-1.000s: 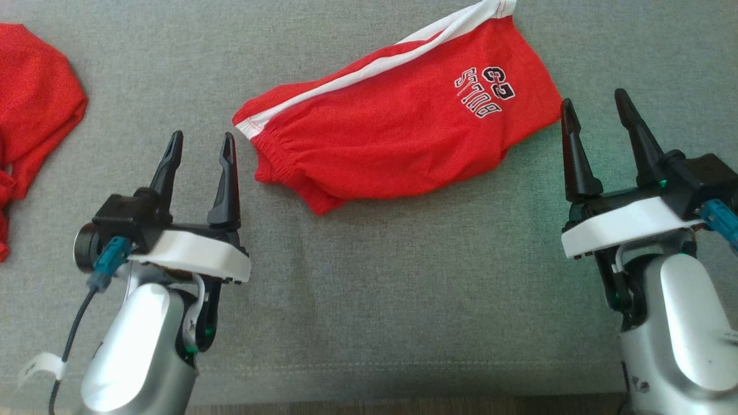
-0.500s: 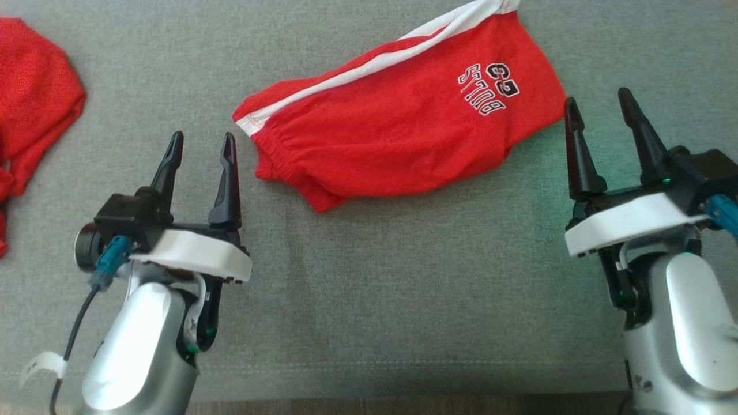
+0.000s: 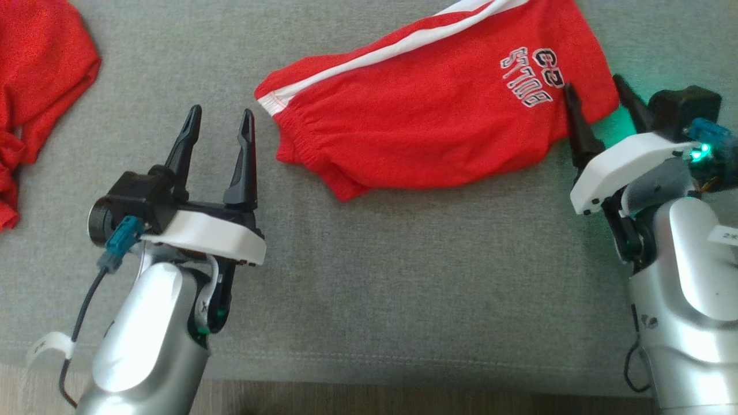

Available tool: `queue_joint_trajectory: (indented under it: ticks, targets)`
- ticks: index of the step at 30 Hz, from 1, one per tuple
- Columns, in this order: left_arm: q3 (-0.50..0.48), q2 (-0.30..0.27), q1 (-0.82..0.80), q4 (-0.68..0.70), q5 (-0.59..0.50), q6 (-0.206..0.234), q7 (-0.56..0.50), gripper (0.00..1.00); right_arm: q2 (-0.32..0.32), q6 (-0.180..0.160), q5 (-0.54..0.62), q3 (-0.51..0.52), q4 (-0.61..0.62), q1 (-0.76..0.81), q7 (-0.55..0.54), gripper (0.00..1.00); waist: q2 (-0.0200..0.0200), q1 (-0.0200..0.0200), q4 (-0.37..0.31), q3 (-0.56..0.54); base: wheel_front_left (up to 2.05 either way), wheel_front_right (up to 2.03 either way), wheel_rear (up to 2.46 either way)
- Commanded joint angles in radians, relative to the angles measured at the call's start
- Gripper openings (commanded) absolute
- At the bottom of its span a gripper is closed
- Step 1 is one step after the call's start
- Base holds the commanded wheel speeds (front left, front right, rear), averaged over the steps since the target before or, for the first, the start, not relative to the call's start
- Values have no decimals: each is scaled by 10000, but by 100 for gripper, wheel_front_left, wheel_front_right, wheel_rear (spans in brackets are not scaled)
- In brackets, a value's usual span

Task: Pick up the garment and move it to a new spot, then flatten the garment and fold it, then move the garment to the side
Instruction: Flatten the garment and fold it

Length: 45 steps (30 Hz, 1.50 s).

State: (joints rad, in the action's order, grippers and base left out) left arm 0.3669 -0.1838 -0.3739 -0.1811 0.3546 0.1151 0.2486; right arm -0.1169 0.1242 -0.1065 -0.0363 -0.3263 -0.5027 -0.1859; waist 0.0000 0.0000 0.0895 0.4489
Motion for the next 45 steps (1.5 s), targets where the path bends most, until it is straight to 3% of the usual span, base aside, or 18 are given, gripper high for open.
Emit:
queue_joint_trajectory:
  ticks: [1,8,9,10,11,18,30,45]
  targets:
    - [-359,-158,-329,245,-48,-8,105,100,17,65,-164,-179,185,-159,-127,100,0,0,75,59,0,0,0]
    - [-452,-45,-369,122,-116,-61,126,100,106,65,-792,-338,-673,-521,-1434,100,0,0,74,86,0,0,0]
    - [-462,-39,-373,113,-125,-79,127,100,136,65,-941,-357,-729,-546,-1582,84,0,0,65,85,0,0,0]
    - [-473,-32,-378,116,-138,-95,127,100,146,65,-1039,-389,-746,-575,-1681,38,0,0,55,89,0,0,0]
    - [-482,-22,-385,125,-155,-109,128,100,141,65,-1091,-391,-739,-600,-1718,0,0,0,47,95,0,0,0]
    - [-586,21,-297,201,-279,-144,130,100,253,65,-1263,-23,-269,-249,-1537,0,0,0,-74,13,0,0,0]
    - [-722,-71,150,302,-311,-138,131,100,653,65,-1691,906,1855,2493,-740,0,0,0,-661,-470,0,0,0]
    - [-571,-221,265,426,-292,-97,-3,100,665,65,-2358,1447,2374,3185,-663,0,0,0,-810,-615,0,0,0]
